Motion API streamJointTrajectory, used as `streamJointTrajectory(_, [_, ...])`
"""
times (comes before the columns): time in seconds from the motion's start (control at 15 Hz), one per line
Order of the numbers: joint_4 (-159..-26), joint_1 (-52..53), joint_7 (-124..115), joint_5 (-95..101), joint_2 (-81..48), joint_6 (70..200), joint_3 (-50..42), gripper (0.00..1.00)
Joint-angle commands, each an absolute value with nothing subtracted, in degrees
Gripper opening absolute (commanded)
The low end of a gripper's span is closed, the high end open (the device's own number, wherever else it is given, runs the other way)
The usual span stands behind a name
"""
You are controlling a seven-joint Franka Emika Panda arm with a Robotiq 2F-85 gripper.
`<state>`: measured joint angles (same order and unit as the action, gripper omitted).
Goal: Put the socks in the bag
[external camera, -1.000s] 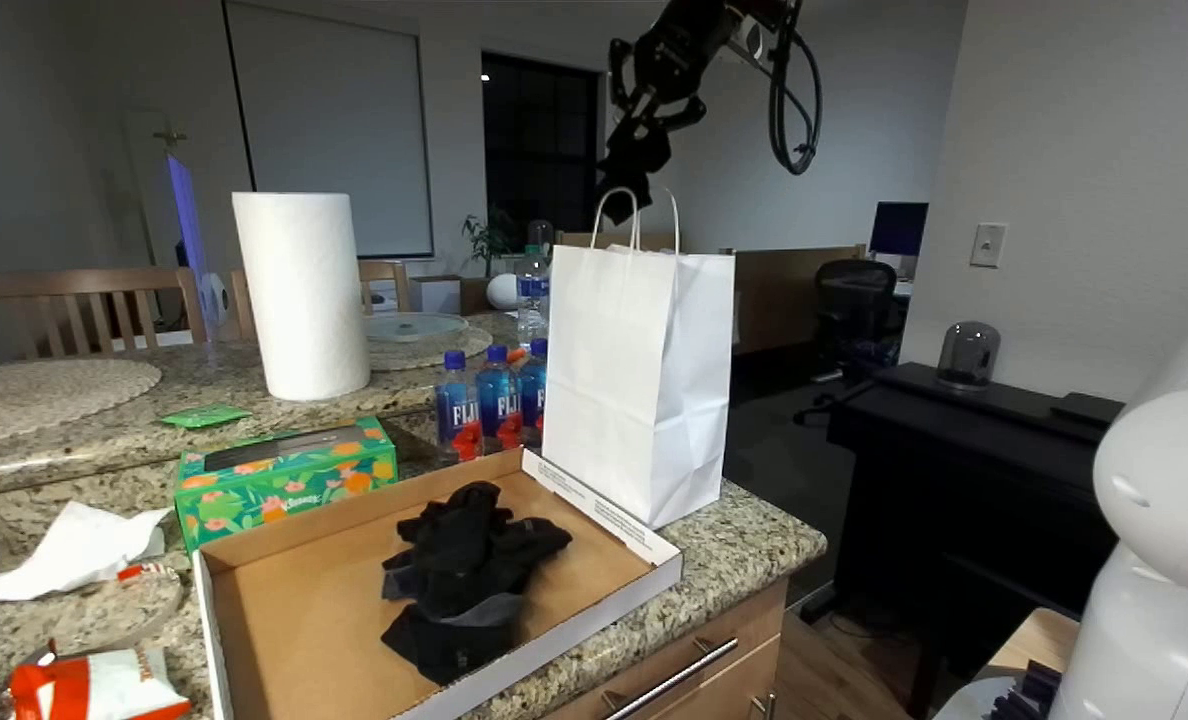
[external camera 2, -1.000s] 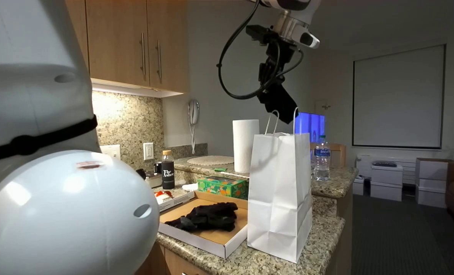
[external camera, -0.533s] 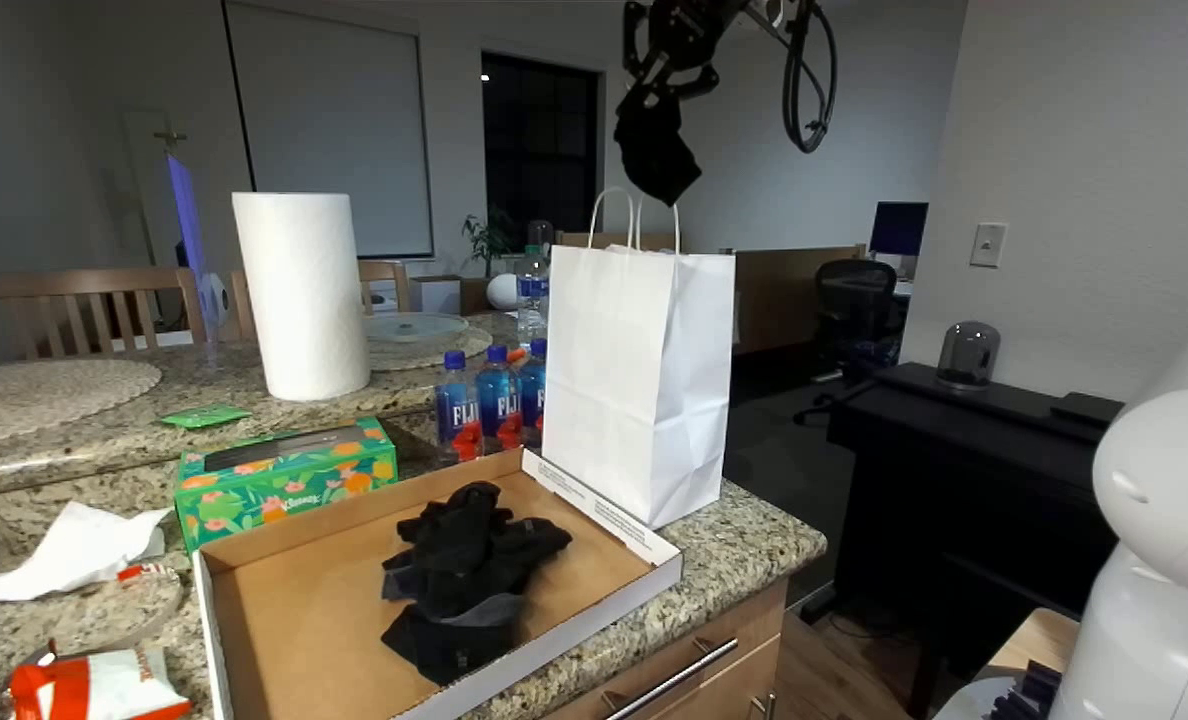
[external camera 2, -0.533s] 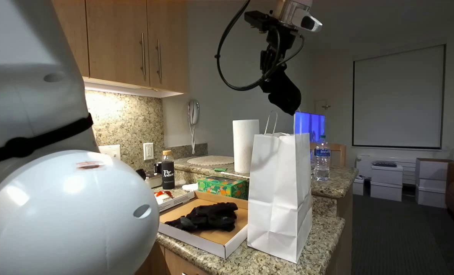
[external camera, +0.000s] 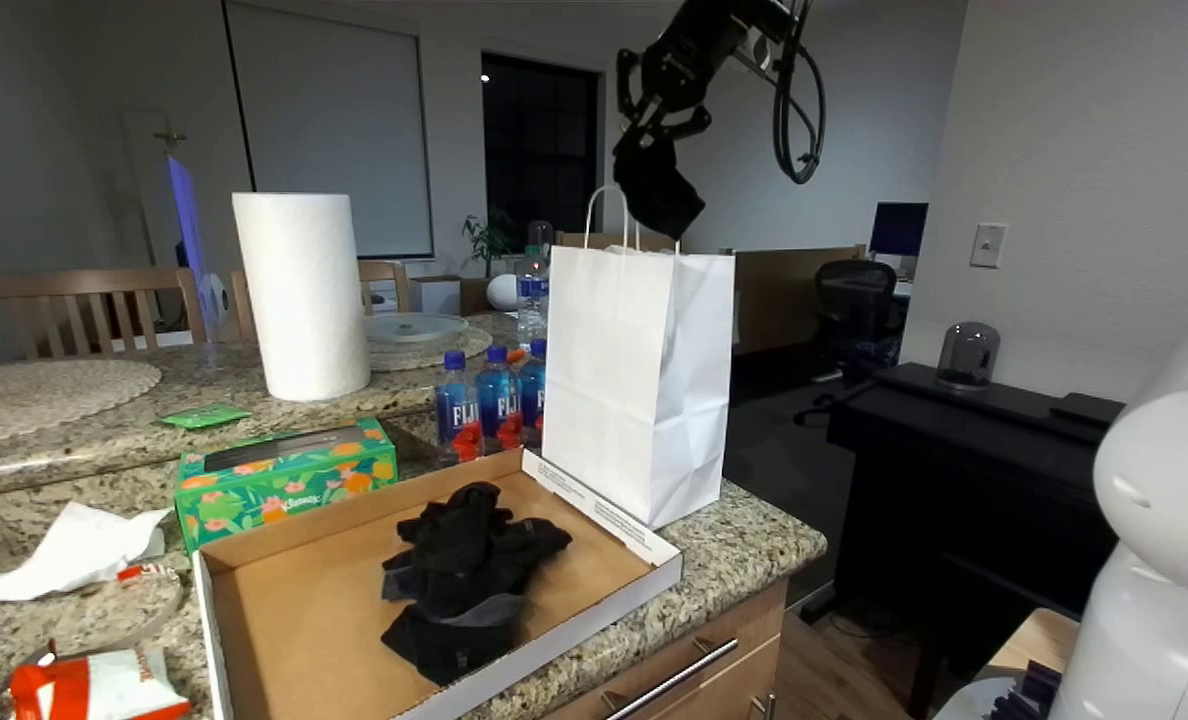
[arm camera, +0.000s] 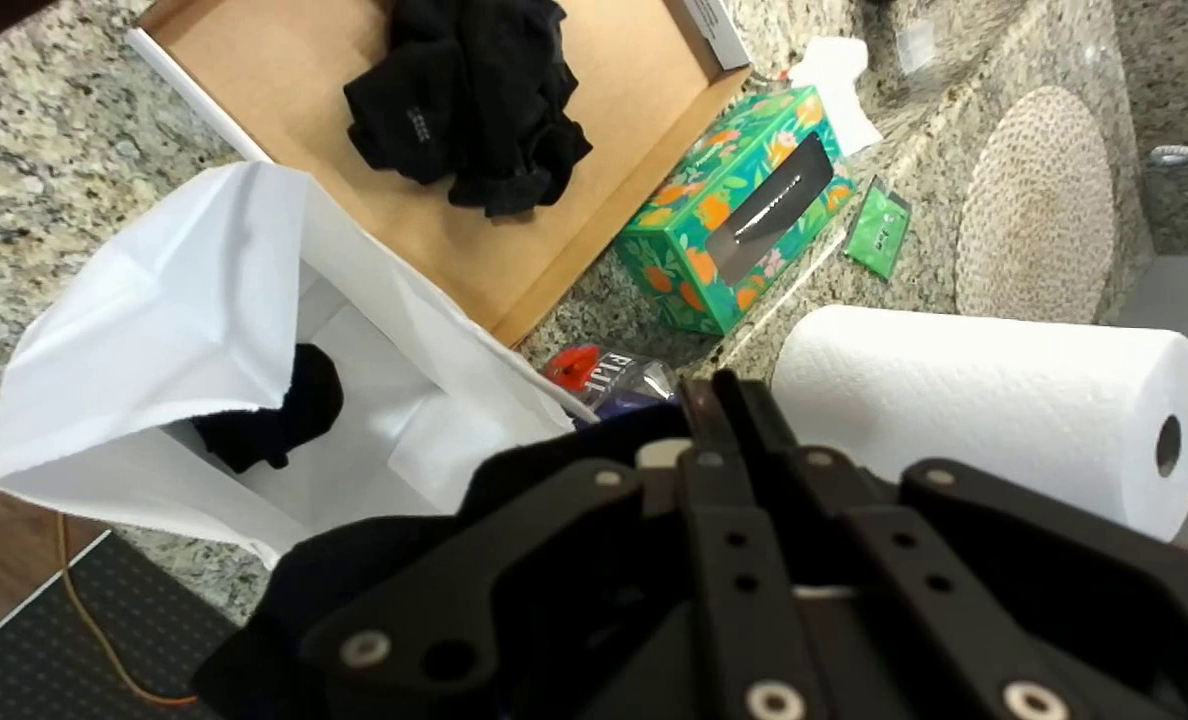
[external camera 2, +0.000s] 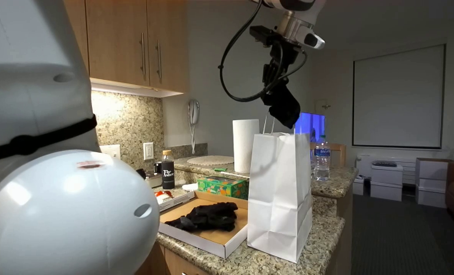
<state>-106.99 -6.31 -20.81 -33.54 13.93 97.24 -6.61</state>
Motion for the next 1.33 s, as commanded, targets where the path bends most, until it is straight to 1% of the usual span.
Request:
streamJointTrajectory(0.0, [-106.73, -5.64, -19.52, -34.83, 12.08, 97.03, -6.22, 0.08])
streamJointTrajectory(0.53, [-106.51, -5.29, -18.92, -37.16, 8.01, 97.07, -6.31, 0.08])
streamJointTrajectory(0.6, [-106.64, -5.42, -18.95, -37.59, 7.75, 97.16, -6.44, 0.13])
streamJointTrajectory(0.67, [-106.75, -5.5, -19.0, -37.85, 7.62, 97.15, -6.53, 0.33])
streamJointTrajectory(0.87, [-106.88, -5.75, -19.04, -38.53, 7.25, 97.18, -6.93, 0.5])
streamJointTrajectory(0.93, [-106.92, -5.79, -19.0, -38.7, 7.15, 97.18, -7.08, 0.58])
streamJointTrajectory(1.27, [-106.26, -5.95, -19.13, -38.85, 7.17, 96.49, -7.69, 0.89])
